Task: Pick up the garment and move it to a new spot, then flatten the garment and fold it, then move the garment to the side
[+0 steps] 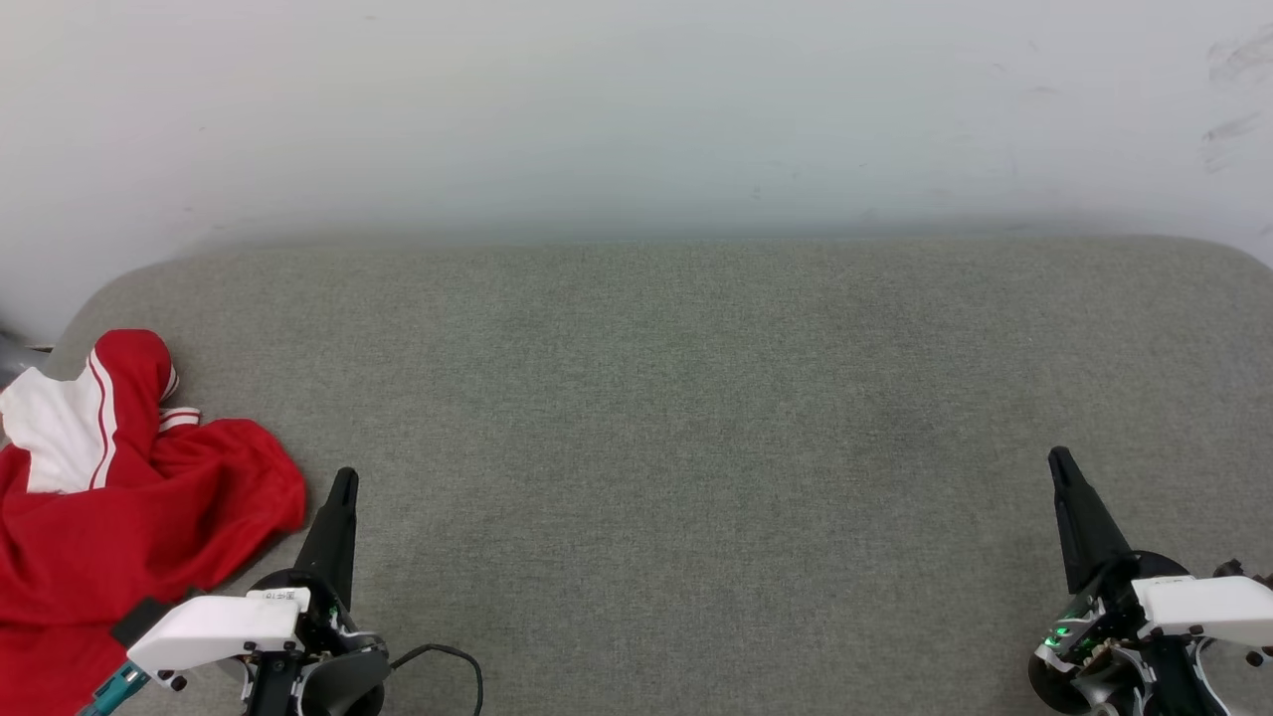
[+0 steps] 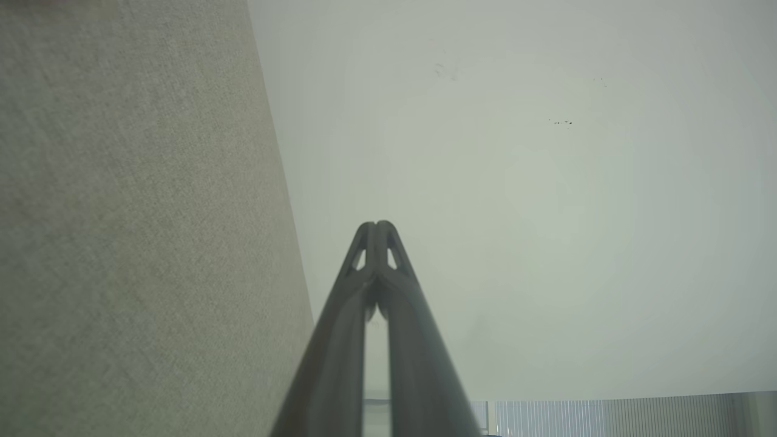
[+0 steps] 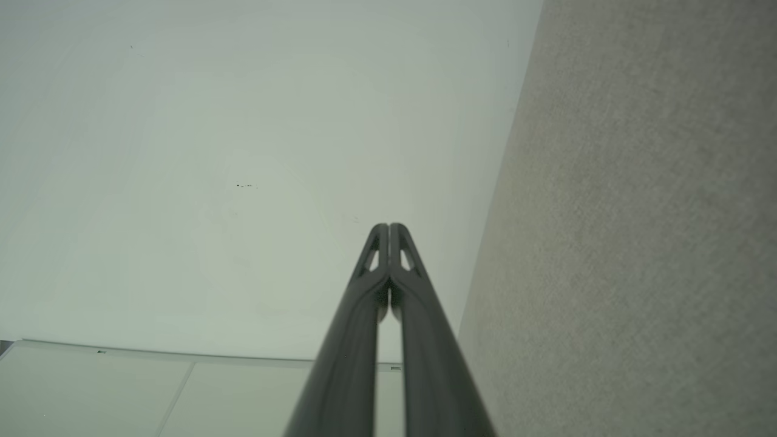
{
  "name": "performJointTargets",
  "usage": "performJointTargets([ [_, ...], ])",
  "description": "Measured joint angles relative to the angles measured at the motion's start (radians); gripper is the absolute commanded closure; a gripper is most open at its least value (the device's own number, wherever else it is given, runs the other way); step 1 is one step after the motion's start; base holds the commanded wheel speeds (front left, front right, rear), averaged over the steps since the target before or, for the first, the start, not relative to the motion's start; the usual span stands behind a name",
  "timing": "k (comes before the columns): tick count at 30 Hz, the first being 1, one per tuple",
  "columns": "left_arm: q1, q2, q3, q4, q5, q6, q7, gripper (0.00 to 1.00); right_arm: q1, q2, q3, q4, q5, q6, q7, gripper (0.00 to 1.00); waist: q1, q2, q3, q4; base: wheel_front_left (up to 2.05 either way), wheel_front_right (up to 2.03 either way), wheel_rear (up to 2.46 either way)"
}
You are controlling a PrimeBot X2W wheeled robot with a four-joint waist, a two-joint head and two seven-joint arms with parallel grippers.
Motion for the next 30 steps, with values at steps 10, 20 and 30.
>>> performJointTargets([
  [10, 0.000, 0.000, 0.000, 0.000, 0.000, 0.000, 0.000, 1.00, 0.000, 0.000, 0.000, 0.000, 0.000, 0.000, 0.000, 1.00, 0.0000, 0.0000, 0.000, 0.000, 0.00, 0.00, 0.00],
  [20, 0.000, 0.000, 0.000, 0.000, 0.000, 0.000, 0.000, 1.00, 0.000, 0.000, 0.000, 0.000, 0.000, 0.000, 0.000, 1.00, 0.0000, 0.0000, 0.000, 0.000, 0.00, 0.00, 0.00],
  [30, 0.000, 0.000, 0.000, 0.000, 0.000, 0.000, 0.000, 1.00, 0.000, 0.000, 0.000, 0.000, 0.000, 0.000, 0.000, 1.00, 0.0000, 0.0000, 0.000, 0.000, 0.00, 0.00, 0.00],
])
